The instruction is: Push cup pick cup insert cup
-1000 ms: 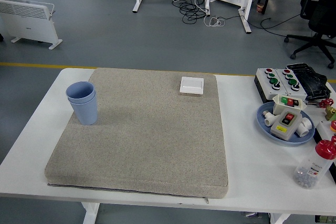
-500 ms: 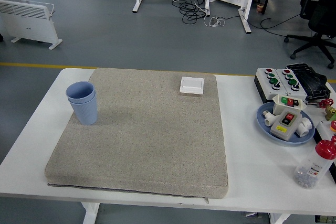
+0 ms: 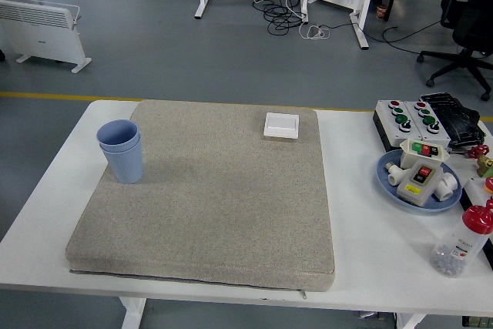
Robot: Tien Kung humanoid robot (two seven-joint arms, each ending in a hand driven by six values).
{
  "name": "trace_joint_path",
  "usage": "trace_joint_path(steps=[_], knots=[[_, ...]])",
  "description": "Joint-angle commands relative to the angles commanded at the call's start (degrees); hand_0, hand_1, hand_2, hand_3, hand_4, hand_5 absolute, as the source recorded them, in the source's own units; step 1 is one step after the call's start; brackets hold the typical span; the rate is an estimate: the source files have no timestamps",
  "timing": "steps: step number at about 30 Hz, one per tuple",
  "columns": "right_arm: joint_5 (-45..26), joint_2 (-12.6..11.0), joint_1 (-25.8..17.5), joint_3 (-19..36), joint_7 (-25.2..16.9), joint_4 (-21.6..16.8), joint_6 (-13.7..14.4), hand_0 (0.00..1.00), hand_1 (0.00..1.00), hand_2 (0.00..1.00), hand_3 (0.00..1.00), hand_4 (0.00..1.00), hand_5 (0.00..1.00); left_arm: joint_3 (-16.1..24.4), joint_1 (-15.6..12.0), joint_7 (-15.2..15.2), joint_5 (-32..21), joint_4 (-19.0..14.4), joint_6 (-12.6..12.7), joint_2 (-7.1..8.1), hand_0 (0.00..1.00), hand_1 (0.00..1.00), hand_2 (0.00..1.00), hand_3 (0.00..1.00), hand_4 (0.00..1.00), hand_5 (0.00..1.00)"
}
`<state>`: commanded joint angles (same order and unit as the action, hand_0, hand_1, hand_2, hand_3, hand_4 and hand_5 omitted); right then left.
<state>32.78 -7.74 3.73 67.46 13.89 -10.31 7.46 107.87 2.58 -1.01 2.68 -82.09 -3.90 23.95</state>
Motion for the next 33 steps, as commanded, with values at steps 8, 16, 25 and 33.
trace_joint_path(steps=[8,16,25,33], knots=[[0.45,0.00,-0.21,-0.06,0.25,0.00,-0.01,0.724,0.648,0.649,0.577,0.125,0.469,-0.84,0.24,-2.53,-0.12,0.14,1.35,-0.16,0.786,0.810,0.886,0.832,0.624,0.998],[0.06,0.09,-0.61,-0.38,0.32,0.00,-0.01,0.724,0.648,0.649,0.577,0.125,0.469,-1.61,-0.10,-4.73,1.37,0.66,1.87,-1.18,0.790,0.813,0.887,0.833,0.625,0.998],[-0.04,0.06,-0.77,-0.53,0.32,0.00,-0.02,0.725,0.648,0.648,0.577,0.125,0.472,-2.50,0.56,-5.92,1.89,1.35,2.46,-1.82,0.795,0.818,0.893,0.840,0.629,0.998],[0.04,0.07,-0.68,-0.45,0.27,0.00,-0.03,0.724,0.648,0.648,0.577,0.126,0.472,-3.32,1.10,-6.29,2.13,1.61,2.56,-1.96,0.796,0.818,0.893,0.839,0.631,0.998]])
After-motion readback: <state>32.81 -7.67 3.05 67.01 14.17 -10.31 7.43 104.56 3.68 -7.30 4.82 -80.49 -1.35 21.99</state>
